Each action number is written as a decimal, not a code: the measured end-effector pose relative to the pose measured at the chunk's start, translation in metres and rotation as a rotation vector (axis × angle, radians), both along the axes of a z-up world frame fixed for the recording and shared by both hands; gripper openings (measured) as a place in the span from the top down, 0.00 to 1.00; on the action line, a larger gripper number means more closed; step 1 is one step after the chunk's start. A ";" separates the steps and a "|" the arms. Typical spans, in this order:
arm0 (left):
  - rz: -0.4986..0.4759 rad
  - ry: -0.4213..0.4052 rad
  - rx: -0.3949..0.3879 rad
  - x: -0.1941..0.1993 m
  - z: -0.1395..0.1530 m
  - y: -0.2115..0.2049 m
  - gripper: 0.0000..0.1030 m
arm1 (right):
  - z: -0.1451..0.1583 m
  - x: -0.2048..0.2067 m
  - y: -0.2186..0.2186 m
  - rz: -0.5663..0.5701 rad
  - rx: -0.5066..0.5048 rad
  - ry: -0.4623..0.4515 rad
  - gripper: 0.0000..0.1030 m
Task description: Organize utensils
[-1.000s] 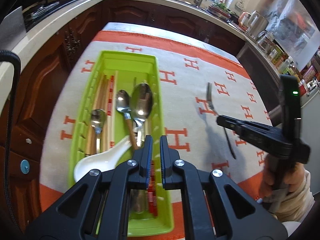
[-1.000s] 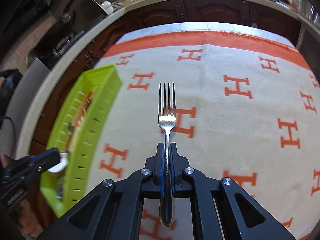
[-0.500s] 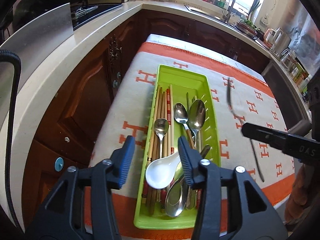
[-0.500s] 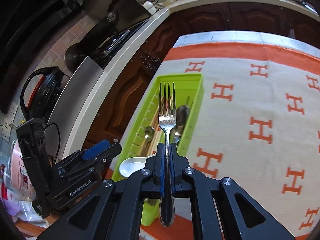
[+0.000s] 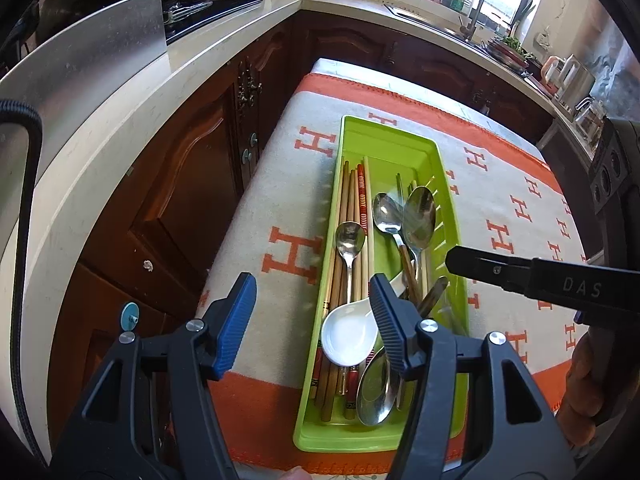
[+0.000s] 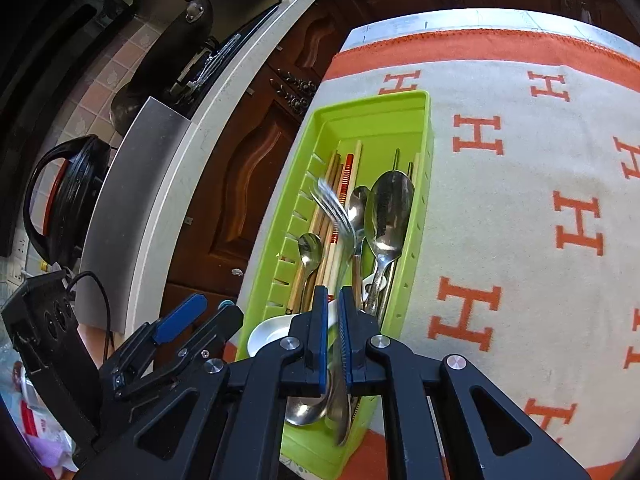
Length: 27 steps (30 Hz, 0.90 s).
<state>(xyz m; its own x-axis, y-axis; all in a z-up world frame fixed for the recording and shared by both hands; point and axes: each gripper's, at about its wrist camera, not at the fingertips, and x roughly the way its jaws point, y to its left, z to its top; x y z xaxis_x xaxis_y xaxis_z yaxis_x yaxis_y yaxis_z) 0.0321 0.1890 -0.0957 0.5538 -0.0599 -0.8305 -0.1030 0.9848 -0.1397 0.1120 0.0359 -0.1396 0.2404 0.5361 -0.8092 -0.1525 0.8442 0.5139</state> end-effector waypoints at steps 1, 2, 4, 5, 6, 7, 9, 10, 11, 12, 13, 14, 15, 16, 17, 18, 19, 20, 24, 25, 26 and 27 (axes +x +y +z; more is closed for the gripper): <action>0.000 0.001 0.000 -0.001 0.000 -0.001 0.46 | 0.000 0.001 0.001 0.000 0.004 -0.002 0.89; 0.000 0.002 0.000 -0.001 0.000 -0.001 0.46 | 0.001 0.000 0.000 -0.001 0.007 -0.007 0.86; -0.002 0.005 0.000 -0.001 0.000 -0.002 0.46 | 0.004 -0.001 -0.001 -0.004 0.010 -0.018 0.84; -0.004 0.005 -0.002 -0.001 0.000 -0.003 0.46 | 0.006 -0.003 -0.002 -0.005 0.012 -0.023 0.83; -0.006 0.004 -0.003 -0.001 0.000 -0.003 0.46 | 0.009 -0.004 -0.005 -0.005 0.012 -0.027 0.83; -0.009 0.004 -0.004 -0.001 0.001 -0.004 0.46 | 0.011 -0.005 -0.007 -0.005 0.009 -0.034 0.83; -0.016 0.003 -0.007 -0.001 0.001 -0.008 0.46 | 0.017 -0.009 -0.012 -0.002 -0.005 -0.055 0.81; -0.020 0.003 -0.008 -0.001 0.002 -0.009 0.46 | 0.019 -0.010 -0.014 -0.001 -0.014 -0.068 0.80; -0.027 0.004 -0.009 -0.001 0.003 -0.012 0.46 | 0.022 -0.013 -0.017 0.000 -0.025 -0.083 0.77; -0.034 0.005 -0.010 -0.001 0.003 -0.015 0.46 | 0.024 -0.015 -0.020 0.001 -0.033 -0.094 0.74; -0.040 0.005 -0.010 -0.002 0.003 -0.018 0.46 | 0.027 -0.018 -0.024 0.001 -0.042 -0.107 0.73; -0.048 0.005 -0.010 -0.002 0.004 -0.021 0.46 | 0.030 -0.020 -0.027 0.001 -0.052 -0.120 0.71; -0.056 0.006 -0.011 -0.002 0.005 -0.025 0.46 | 0.033 -0.023 -0.031 0.001 -0.066 -0.134 0.68; -0.063 0.007 -0.011 -0.002 0.005 -0.028 0.46 | 0.035 -0.026 -0.035 0.002 -0.079 -0.148 0.67; -0.069 0.007 -0.009 -0.003 0.006 -0.032 0.46 | 0.037 -0.029 -0.040 0.003 -0.098 -0.166 0.66; -0.076 0.007 -0.007 -0.003 0.007 -0.037 0.46 | 0.039 -0.032 -0.044 0.003 -0.110 -0.177 0.65; -0.081 0.006 -0.006 -0.004 0.008 -0.040 0.46 | 0.041 -0.036 -0.050 0.003 -0.127 -0.192 0.65; -0.085 0.006 -0.003 -0.005 0.009 -0.045 0.46 | 0.041 -0.039 -0.056 0.001 -0.138 -0.199 0.64; -0.111 -0.003 0.023 -0.009 0.012 -0.068 0.45 | 0.042 -0.054 -0.086 -0.027 -0.168 -0.217 0.57; -0.118 -0.004 0.028 -0.011 0.013 -0.073 0.44 | 0.043 -0.058 -0.094 -0.037 -0.177 -0.226 0.53; -0.125 -0.006 0.034 -0.012 0.014 -0.079 0.42 | 0.043 -0.062 -0.100 -0.043 -0.186 -0.235 0.50; -0.133 -0.008 0.043 -0.013 0.014 -0.088 0.41 | 0.044 -0.067 -0.108 -0.049 -0.200 -0.247 0.48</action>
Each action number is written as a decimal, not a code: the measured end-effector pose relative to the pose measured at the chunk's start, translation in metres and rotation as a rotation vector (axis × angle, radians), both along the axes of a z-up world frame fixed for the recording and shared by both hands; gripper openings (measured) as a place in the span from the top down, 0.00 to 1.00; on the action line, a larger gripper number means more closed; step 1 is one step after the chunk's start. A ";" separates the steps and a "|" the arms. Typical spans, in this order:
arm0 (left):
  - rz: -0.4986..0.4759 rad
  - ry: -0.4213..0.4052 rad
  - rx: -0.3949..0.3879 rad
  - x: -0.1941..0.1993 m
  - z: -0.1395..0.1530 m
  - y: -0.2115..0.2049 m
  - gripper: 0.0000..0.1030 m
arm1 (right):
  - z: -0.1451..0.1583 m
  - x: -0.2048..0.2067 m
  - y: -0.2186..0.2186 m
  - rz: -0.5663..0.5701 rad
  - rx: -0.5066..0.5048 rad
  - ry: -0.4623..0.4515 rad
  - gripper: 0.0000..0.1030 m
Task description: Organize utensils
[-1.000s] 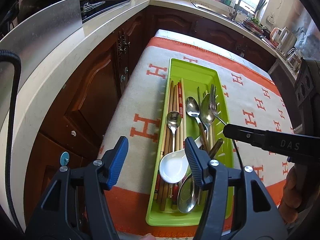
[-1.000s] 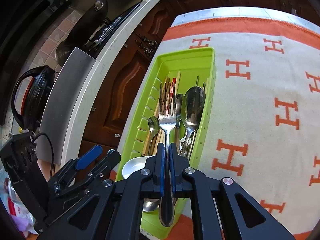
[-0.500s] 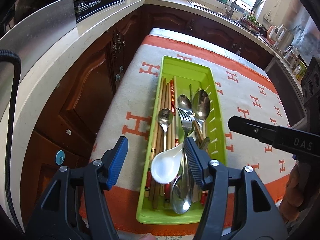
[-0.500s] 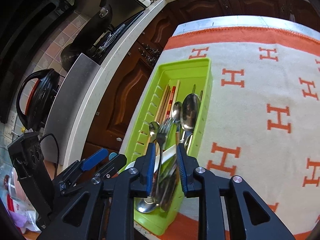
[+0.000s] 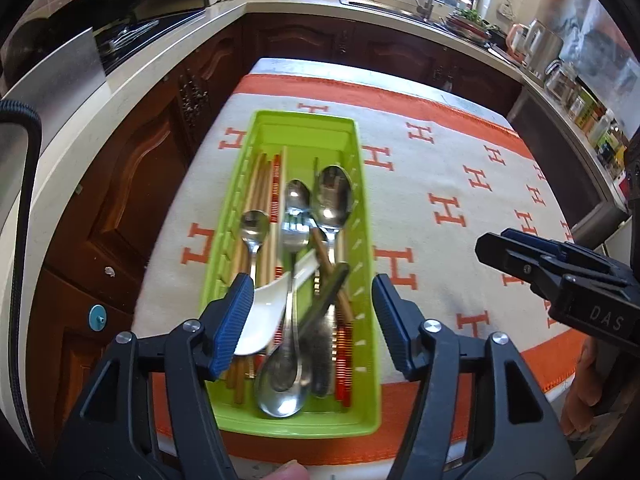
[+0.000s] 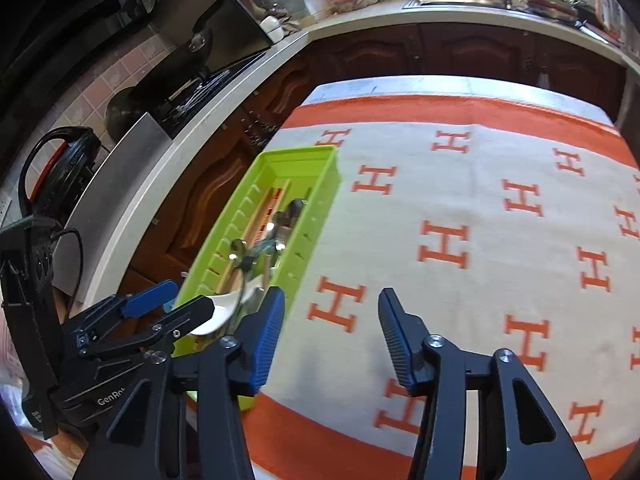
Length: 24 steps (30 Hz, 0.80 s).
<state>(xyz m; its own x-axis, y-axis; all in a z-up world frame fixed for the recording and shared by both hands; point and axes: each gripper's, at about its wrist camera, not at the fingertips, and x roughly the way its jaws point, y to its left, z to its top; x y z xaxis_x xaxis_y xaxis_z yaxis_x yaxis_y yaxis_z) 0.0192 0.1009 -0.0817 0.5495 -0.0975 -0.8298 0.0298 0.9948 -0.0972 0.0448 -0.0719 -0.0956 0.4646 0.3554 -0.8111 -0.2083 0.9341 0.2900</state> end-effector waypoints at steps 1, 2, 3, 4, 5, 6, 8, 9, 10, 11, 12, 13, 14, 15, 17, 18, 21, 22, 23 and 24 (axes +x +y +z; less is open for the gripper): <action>-0.007 -0.003 0.004 -0.001 0.000 -0.005 0.40 | 0.000 -0.004 -0.006 -0.007 -0.009 -0.008 0.46; -0.015 -0.005 0.010 -0.002 0.001 -0.014 0.38 | 0.002 -0.010 -0.015 -0.018 -0.016 -0.017 0.44; -0.023 -0.008 0.017 -0.002 0.002 -0.022 0.38 | 0.003 -0.014 -0.022 -0.026 -0.020 -0.023 0.42; -0.030 -0.011 0.020 -0.002 0.003 -0.028 0.38 | 0.005 -0.018 -0.028 -0.037 -0.023 -0.028 0.41; -0.035 -0.016 0.023 -0.002 0.004 -0.036 0.37 | 0.006 -0.022 -0.035 -0.049 -0.025 -0.034 0.39; -0.038 -0.022 0.024 -0.003 0.005 -0.044 0.37 | 0.009 -0.028 -0.044 -0.063 -0.024 -0.043 0.37; -0.040 -0.032 0.031 -0.004 0.008 -0.057 0.34 | 0.015 -0.037 -0.058 -0.087 -0.025 -0.059 0.31; -0.041 -0.043 0.036 -0.005 0.010 -0.065 0.33 | 0.019 -0.042 -0.066 -0.105 -0.026 -0.069 0.28; -0.043 -0.050 0.038 -0.006 0.012 -0.071 0.32 | 0.021 -0.046 -0.074 -0.120 -0.028 -0.078 0.27; -0.043 -0.061 0.044 -0.007 0.015 -0.078 0.31 | 0.024 -0.051 -0.081 -0.137 -0.033 -0.088 0.25; -0.044 -0.073 0.053 -0.009 0.017 -0.085 0.31 | 0.026 -0.054 -0.086 -0.149 -0.039 -0.096 0.24; -0.045 -0.082 0.059 -0.010 0.019 -0.090 0.30 | 0.029 -0.058 -0.092 -0.164 -0.046 -0.106 0.24; -0.043 -0.092 0.064 -0.011 0.022 -0.095 0.30 | 0.031 -0.062 -0.100 -0.180 -0.052 -0.114 0.22; -0.037 -0.105 0.068 -0.013 0.025 -0.101 0.30 | 0.033 -0.065 -0.103 -0.189 -0.052 -0.119 0.21; -0.027 -0.119 0.068 -0.015 0.029 -0.107 0.29 | 0.037 -0.071 -0.113 -0.204 -0.054 -0.134 0.20; -0.024 -0.124 0.068 -0.016 0.031 -0.110 0.29 | 0.039 -0.073 -0.116 -0.208 -0.055 -0.139 0.19; -0.027 -0.133 0.069 -0.021 0.036 -0.122 0.27 | 0.044 -0.080 -0.126 -0.211 -0.052 -0.155 0.16; -0.030 -0.137 0.072 -0.023 0.037 -0.125 0.27 | 0.046 -0.083 -0.128 -0.212 -0.053 -0.161 0.16; -0.033 -0.144 0.078 -0.025 0.039 -0.129 0.27 | 0.047 -0.084 -0.130 -0.213 -0.054 -0.165 0.16; -0.035 -0.149 0.082 -0.026 0.040 -0.131 0.27 | 0.048 -0.085 -0.132 -0.212 -0.054 -0.169 0.15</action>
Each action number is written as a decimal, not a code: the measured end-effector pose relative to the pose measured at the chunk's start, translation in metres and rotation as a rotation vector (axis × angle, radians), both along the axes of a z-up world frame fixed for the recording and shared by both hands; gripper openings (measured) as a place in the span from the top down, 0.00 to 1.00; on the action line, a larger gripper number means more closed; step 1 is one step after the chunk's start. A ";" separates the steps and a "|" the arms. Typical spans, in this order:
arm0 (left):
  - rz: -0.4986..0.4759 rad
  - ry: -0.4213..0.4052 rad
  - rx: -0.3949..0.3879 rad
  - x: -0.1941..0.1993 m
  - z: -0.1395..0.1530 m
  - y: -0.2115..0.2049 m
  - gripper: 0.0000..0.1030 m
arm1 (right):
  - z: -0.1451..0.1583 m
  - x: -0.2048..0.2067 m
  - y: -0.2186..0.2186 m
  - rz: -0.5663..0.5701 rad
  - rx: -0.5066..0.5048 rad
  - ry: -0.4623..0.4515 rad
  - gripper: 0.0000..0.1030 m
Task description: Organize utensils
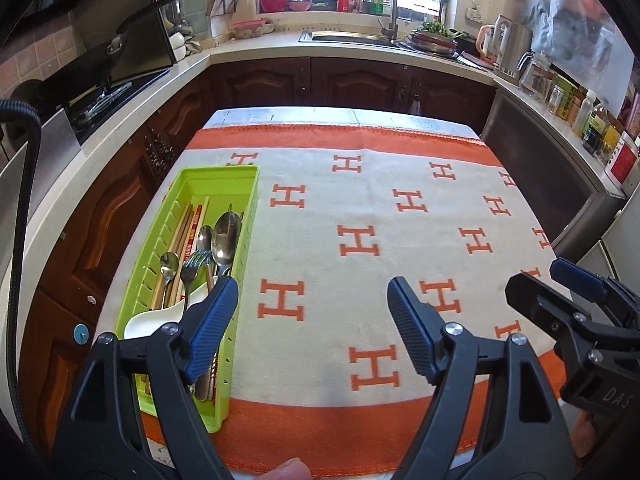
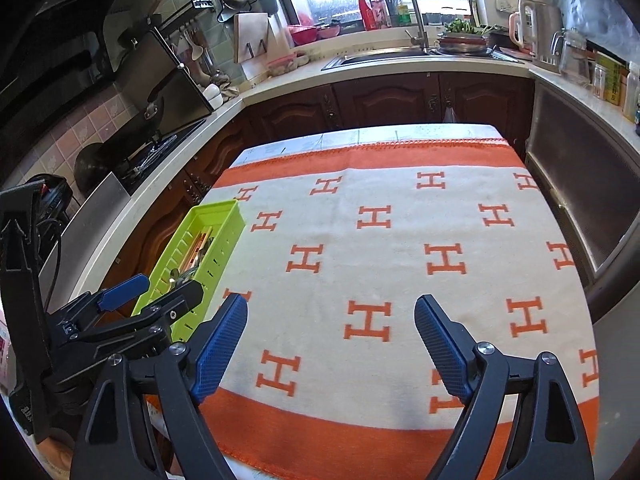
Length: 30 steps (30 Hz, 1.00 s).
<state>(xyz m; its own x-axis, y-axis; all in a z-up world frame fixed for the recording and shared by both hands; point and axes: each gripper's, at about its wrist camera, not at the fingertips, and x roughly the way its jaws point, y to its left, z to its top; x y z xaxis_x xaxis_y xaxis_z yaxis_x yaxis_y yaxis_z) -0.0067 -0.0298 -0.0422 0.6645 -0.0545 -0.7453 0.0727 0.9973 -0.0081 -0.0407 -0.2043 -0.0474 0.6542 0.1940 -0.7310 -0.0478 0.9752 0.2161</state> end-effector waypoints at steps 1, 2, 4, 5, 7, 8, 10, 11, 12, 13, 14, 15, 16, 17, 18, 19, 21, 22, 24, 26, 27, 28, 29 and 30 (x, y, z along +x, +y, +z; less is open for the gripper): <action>-0.003 -0.006 0.003 -0.002 0.002 -0.003 0.27 | 0.001 -0.001 0.000 0.001 0.000 -0.002 0.15; -0.004 -0.009 0.004 -0.003 0.003 -0.005 0.27 | 0.001 -0.002 -0.002 0.004 -0.002 -0.004 0.15; -0.004 -0.010 0.002 -0.004 0.004 -0.007 0.27 | 0.002 0.000 0.002 0.009 -0.008 -0.003 0.15; -0.004 -0.010 0.000 -0.005 0.004 -0.008 0.27 | 0.002 0.000 0.002 0.011 -0.008 -0.003 0.15; -0.005 -0.009 0.000 -0.005 0.005 -0.008 0.27 | 0.002 -0.001 0.004 0.017 -0.009 -0.002 0.15; -0.006 -0.007 0.000 -0.005 0.005 -0.008 0.27 | 0.002 -0.001 0.004 0.018 -0.010 -0.001 0.15; -0.007 -0.003 -0.002 -0.006 0.005 -0.010 0.27 | 0.004 -0.002 0.006 0.019 -0.013 -0.006 0.15; -0.010 -0.001 -0.003 -0.007 0.005 -0.010 0.27 | 0.004 -0.002 0.007 0.020 -0.016 -0.008 0.15; -0.010 0.001 -0.001 -0.007 0.005 -0.011 0.27 | 0.004 -0.003 0.007 0.021 -0.018 -0.011 0.15; -0.011 0.002 -0.001 -0.007 0.005 -0.011 0.27 | 0.004 -0.002 0.008 0.023 -0.019 -0.011 0.15; -0.011 0.003 -0.001 -0.007 0.004 -0.011 0.27 | 0.004 -0.002 0.008 0.022 -0.018 -0.011 0.15; -0.011 0.005 -0.002 -0.008 0.004 -0.011 0.27 | 0.004 -0.002 0.008 0.022 -0.017 -0.010 0.15; -0.011 0.006 -0.004 -0.008 0.004 -0.011 0.27 | 0.004 -0.002 0.008 0.023 -0.017 -0.009 0.15; -0.010 0.006 -0.005 -0.008 0.004 -0.011 0.27 | 0.004 -0.002 0.008 0.022 -0.018 -0.009 0.15; -0.010 0.008 -0.006 -0.008 0.003 -0.010 0.27 | 0.005 -0.002 0.008 0.023 -0.018 -0.010 0.15; -0.010 0.011 -0.008 -0.008 0.003 -0.010 0.27 | 0.004 -0.002 0.008 0.024 -0.018 -0.011 0.15; -0.007 0.015 -0.011 -0.009 0.002 -0.010 0.27 | 0.004 -0.001 0.008 0.022 -0.018 -0.008 0.15; -0.006 0.017 -0.011 -0.008 0.002 -0.010 0.27 | 0.003 -0.001 0.008 0.022 -0.016 -0.006 0.15; -0.004 0.020 -0.011 -0.008 0.001 -0.010 0.27 | 0.001 -0.001 0.009 0.021 -0.012 -0.002 0.15; -0.004 0.021 -0.011 -0.006 0.000 -0.009 0.27 | 0.000 -0.002 0.009 0.021 -0.009 -0.002 0.15; -0.004 0.020 -0.010 -0.007 0.000 -0.009 0.27 | 0.000 -0.002 0.009 0.021 -0.011 -0.003 0.15; -0.003 0.019 -0.009 -0.007 0.000 -0.009 0.27 | 0.000 -0.002 0.008 0.021 -0.012 -0.003 0.15; -0.003 0.019 -0.009 -0.006 0.000 -0.009 0.27 | 0.000 -0.002 0.009 0.020 -0.012 -0.003 0.15; -0.003 0.020 -0.009 -0.006 -0.001 -0.009 0.27 | 0.000 -0.001 0.008 0.021 -0.011 -0.002 0.15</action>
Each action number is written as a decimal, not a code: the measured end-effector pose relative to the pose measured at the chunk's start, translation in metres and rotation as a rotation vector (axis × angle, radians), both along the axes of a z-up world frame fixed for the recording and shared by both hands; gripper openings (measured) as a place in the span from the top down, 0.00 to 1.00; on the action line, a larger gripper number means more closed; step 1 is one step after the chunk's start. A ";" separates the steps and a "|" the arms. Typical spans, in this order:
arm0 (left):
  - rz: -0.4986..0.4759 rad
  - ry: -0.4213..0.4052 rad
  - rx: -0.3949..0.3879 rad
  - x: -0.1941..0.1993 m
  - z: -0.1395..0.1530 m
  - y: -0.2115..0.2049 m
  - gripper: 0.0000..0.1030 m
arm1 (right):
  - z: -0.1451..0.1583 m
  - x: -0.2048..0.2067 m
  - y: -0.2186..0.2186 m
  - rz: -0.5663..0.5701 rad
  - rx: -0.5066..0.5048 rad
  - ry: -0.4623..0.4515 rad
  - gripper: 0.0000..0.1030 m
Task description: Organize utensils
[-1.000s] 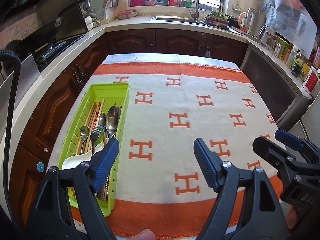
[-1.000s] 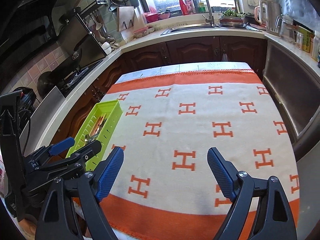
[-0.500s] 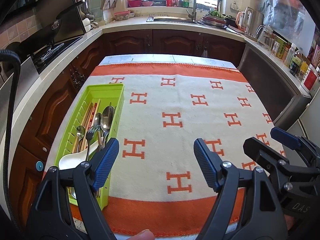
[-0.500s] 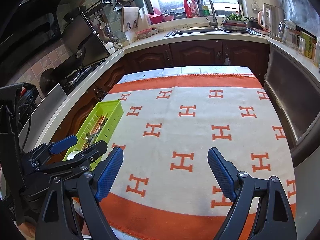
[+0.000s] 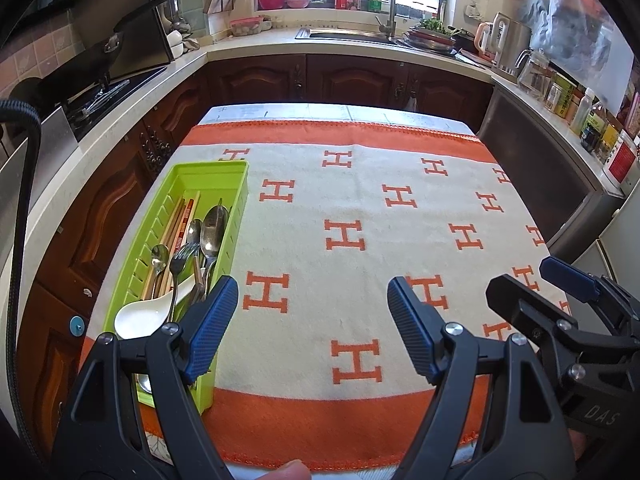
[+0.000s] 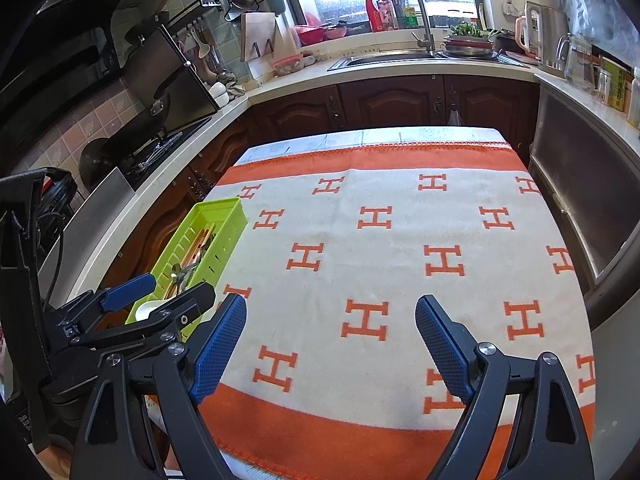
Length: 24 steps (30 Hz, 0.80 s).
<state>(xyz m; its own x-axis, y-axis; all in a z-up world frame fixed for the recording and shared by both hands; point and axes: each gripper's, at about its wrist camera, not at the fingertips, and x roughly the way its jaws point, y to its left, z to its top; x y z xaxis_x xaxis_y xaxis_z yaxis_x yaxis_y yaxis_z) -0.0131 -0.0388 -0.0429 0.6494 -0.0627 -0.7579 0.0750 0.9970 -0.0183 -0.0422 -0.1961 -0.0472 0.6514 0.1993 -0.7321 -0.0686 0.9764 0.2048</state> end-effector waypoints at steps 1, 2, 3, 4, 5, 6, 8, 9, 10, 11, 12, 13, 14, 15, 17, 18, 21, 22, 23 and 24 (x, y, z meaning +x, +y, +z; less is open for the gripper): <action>-0.001 0.001 -0.001 0.000 0.001 0.000 0.27 | 0.000 0.000 0.000 0.000 0.001 0.001 0.15; -0.001 0.001 -0.001 0.000 0.001 0.000 0.27 | -0.001 0.000 0.000 0.000 0.003 0.003 0.15; -0.001 0.002 0.000 0.000 0.000 0.000 0.27 | -0.001 0.000 0.000 0.000 0.004 0.004 0.15; 0.000 0.004 0.001 0.001 0.000 0.000 0.27 | -0.002 0.000 0.000 -0.001 0.006 0.006 0.15; 0.001 0.004 0.002 0.001 -0.001 0.000 0.27 | -0.002 -0.001 0.001 -0.002 0.007 0.006 0.15; 0.002 0.004 0.002 0.000 -0.001 0.001 0.27 | -0.003 0.000 0.001 -0.003 0.008 0.007 0.15; 0.002 0.004 0.003 0.000 -0.001 0.000 0.27 | -0.004 -0.001 0.001 -0.003 0.009 0.007 0.15; 0.001 0.005 0.002 0.000 -0.001 0.000 0.27 | -0.003 0.000 0.001 -0.003 0.008 0.007 0.15; 0.001 0.005 0.002 0.000 -0.001 0.000 0.27 | -0.003 0.000 0.000 -0.002 0.009 0.007 0.15; 0.001 0.005 0.002 0.000 -0.001 0.000 0.27 | -0.004 0.000 0.001 -0.002 0.011 0.009 0.15; 0.001 0.006 0.003 0.000 -0.001 0.001 0.27 | -0.003 0.000 0.000 -0.002 0.010 0.008 0.15; 0.001 0.005 0.003 0.000 -0.001 0.000 0.27 | -0.003 0.000 0.000 -0.002 0.009 0.008 0.15; 0.001 0.004 0.004 0.000 -0.001 0.000 0.27 | -0.004 -0.001 0.001 -0.002 0.011 0.008 0.15; 0.001 0.004 0.003 0.000 -0.001 0.000 0.27 | -0.003 0.000 0.000 -0.002 0.010 0.007 0.15; 0.002 0.005 0.003 0.000 -0.001 0.000 0.27 | -0.004 0.000 0.000 -0.002 0.011 0.008 0.15; 0.002 0.005 0.003 0.000 -0.001 0.000 0.27 | -0.003 0.000 -0.001 -0.001 0.010 0.008 0.15; 0.002 0.008 0.005 0.000 -0.002 0.000 0.27 | -0.005 0.000 0.000 -0.003 0.016 0.013 0.15; 0.002 0.009 0.006 0.000 -0.002 -0.001 0.27 | -0.006 -0.001 0.001 -0.003 0.017 0.013 0.15; 0.002 0.009 0.007 -0.001 -0.002 -0.001 0.27 | -0.006 0.000 0.001 -0.003 0.016 0.012 0.15; 0.002 0.009 0.007 -0.001 -0.002 -0.001 0.27 | -0.006 0.000 0.001 -0.003 0.015 0.011 0.15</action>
